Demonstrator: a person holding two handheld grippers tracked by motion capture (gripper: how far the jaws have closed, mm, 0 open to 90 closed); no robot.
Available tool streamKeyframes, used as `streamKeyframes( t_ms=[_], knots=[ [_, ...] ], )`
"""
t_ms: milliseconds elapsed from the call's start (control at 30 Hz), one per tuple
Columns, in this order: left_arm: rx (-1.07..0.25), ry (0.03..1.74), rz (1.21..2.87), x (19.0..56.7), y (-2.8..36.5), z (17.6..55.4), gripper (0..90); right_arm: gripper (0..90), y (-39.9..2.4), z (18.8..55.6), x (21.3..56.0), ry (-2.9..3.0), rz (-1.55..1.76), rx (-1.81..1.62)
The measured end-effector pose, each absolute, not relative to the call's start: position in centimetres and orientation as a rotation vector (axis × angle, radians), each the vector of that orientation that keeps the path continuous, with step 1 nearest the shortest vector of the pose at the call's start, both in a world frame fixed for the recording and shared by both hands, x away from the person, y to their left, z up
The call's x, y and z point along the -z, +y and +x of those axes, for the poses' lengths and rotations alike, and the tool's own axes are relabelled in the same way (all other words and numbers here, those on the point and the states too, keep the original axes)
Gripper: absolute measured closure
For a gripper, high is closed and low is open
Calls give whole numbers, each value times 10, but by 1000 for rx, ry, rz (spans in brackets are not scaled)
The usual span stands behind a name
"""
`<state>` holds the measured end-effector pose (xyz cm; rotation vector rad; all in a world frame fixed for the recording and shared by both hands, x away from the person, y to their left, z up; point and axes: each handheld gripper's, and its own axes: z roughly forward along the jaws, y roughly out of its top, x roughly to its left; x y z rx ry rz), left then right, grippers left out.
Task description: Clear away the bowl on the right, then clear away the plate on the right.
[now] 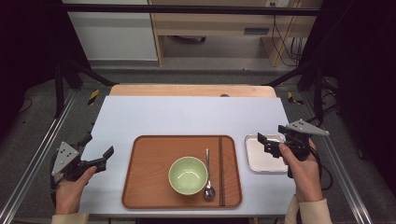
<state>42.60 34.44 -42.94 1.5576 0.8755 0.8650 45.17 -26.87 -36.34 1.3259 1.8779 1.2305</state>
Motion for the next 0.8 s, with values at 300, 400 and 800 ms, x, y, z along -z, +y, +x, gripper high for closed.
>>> streamKeyframes(
  t_ms=[300, 400, 800],
  knots=[
    [-870, 877, 1554, 429, 345, 425, 76, 98, -291, 450, 380, 1829, 1469, -1223],
    [-873, 877, 1550, 428, 347, 425, 76, 137, -300, 447, 386, 1796, 1525, -1214],
    [-876, 871, 1536, 424, 347, 424, 77, 371, -331, 421, 433, 1753, 1766, -1083]
  ],
)
